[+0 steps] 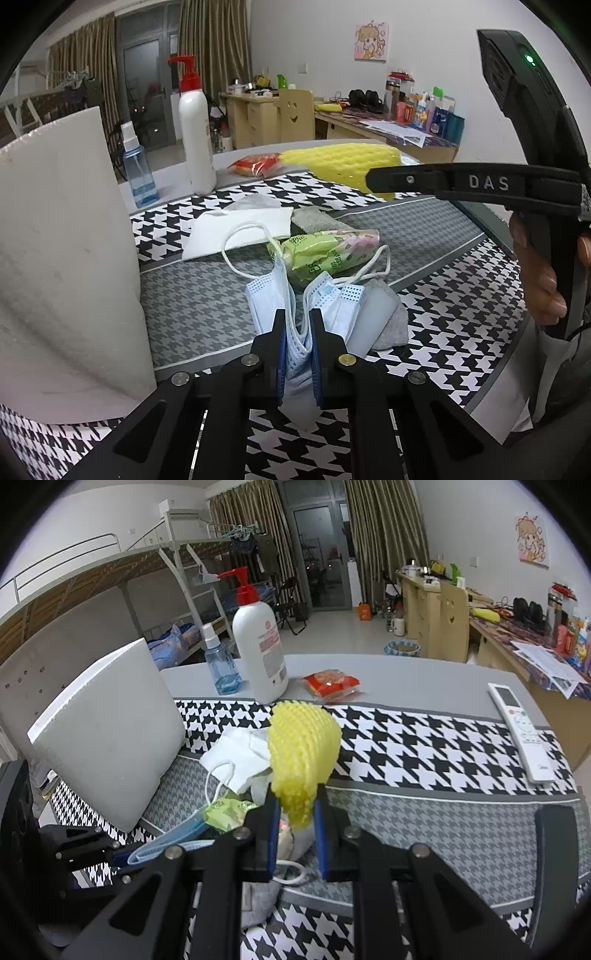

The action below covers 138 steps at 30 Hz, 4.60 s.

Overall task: Organize soft objects
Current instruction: 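Grasp the blue face mask with the left gripper while the right gripper grasps the yellow foam net, then lift the mask and foam net and carry both toward the white foam box, then open the left gripper over the box while the right gripper lowers the foam net inside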

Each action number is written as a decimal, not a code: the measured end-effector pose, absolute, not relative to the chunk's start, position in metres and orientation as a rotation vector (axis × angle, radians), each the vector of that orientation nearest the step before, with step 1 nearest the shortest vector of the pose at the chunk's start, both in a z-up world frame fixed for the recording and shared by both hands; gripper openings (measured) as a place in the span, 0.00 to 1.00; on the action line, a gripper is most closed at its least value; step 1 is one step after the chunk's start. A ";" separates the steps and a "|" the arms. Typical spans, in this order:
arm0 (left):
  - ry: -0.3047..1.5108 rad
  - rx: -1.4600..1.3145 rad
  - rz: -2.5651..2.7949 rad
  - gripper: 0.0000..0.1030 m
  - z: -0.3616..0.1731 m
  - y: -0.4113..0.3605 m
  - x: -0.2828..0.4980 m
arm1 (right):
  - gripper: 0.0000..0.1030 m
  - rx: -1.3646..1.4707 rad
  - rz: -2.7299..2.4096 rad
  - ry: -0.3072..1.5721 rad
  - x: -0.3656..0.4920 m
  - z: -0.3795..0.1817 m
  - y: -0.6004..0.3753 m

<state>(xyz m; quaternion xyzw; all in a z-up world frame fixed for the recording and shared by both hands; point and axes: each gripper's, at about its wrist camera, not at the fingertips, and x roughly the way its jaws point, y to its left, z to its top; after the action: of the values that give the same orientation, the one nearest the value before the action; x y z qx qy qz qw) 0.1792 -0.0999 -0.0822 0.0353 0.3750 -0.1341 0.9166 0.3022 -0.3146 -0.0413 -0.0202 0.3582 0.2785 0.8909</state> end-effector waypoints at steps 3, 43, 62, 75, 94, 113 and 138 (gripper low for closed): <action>0.758 0.073 -0.276 0.11 -0.077 -0.098 0.175 | 0.20 -0.039 0.567 0.726 0.297 -0.038 -0.318; 0.505 0.105 -0.274 0.10 0.009 -0.096 0.149 | 0.20 0.026 0.459 0.536 0.238 0.002 -0.349; 0.435 0.099 -0.288 0.10 0.031 -0.086 0.141 | 0.20 0.035 0.435 0.449 0.213 0.021 -0.341; 0.397 0.112 -0.288 0.10 0.043 -0.075 0.141 | 0.20 0.021 0.424 0.393 0.206 0.037 -0.326; 0.322 0.105 -0.235 0.10 0.061 -0.039 0.132 | 0.20 0.006 0.489 0.344 0.213 0.051 -0.291; 0.278 0.072 -0.120 0.11 0.074 -0.007 0.132 | 0.20 -0.020 0.568 0.326 0.216 0.062 -0.255; 0.342 0.035 0.095 0.11 0.058 0.037 0.147 | 0.20 -0.065 0.713 0.391 0.228 0.057 -0.201</action>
<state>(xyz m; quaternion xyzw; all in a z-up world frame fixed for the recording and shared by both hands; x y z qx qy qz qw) 0.1465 0.0374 0.0576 0.0174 0.1701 0.0473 0.9841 0.2284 -0.2007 0.0568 -0.0314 0.1899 0.3468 0.9180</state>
